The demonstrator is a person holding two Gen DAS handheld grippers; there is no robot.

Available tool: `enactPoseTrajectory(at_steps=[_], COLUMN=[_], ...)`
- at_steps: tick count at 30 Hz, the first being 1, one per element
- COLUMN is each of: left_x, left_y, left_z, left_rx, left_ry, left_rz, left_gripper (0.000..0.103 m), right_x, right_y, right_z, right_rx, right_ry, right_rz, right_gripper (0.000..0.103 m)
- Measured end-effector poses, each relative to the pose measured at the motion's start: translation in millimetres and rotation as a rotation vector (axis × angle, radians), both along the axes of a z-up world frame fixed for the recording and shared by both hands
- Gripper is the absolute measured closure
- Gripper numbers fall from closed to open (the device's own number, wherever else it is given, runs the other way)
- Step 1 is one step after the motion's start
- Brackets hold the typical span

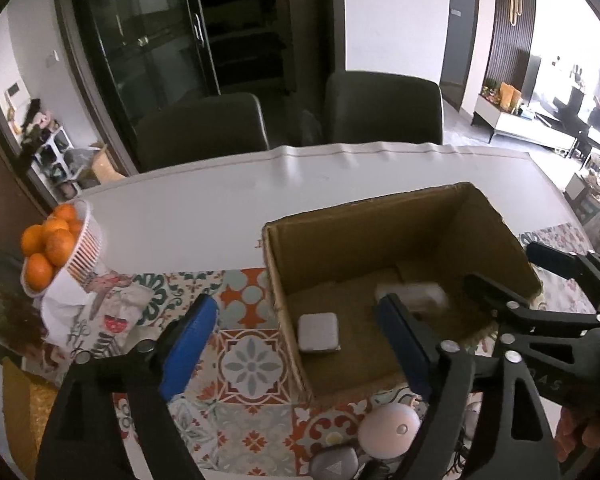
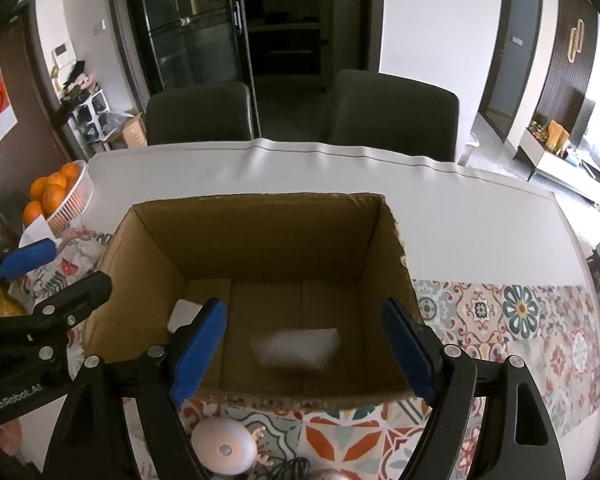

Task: Organize rigid objects
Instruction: 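Carry both items over the cardboard box and open both grippers to drop them, then withdraw both tools from the box back toward the remaining items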

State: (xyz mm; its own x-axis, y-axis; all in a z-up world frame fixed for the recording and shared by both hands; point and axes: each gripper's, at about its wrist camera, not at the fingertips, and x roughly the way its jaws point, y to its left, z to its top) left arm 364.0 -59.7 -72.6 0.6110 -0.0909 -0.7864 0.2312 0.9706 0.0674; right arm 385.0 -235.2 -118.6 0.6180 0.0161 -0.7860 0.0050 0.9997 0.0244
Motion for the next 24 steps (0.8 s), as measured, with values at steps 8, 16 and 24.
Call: enactPoseTrajectory(at_steps=[8,16,24], left_x=[-35,-79,-115], left_y=[9,15,19], left_z=[26,47,46], left_rx=[0.009,-0.016,-0.022], left_ry=[-0.107,-0.166,-0.157], left_rz=[0.006,-0.007,-0.041], left_gripper=[0.004,0.0,0.0], right_x=[-39,-93,-142], right_y=[6,14,15], right_z=[30,59,61], right_rx=[-0.062,-0.074,-0.034], right_ry=[-0.084,-0.17,-0.209], right_rz=[-0.058,-0.103,-0.143], right_gripper=[0.01,0.006,0.006])
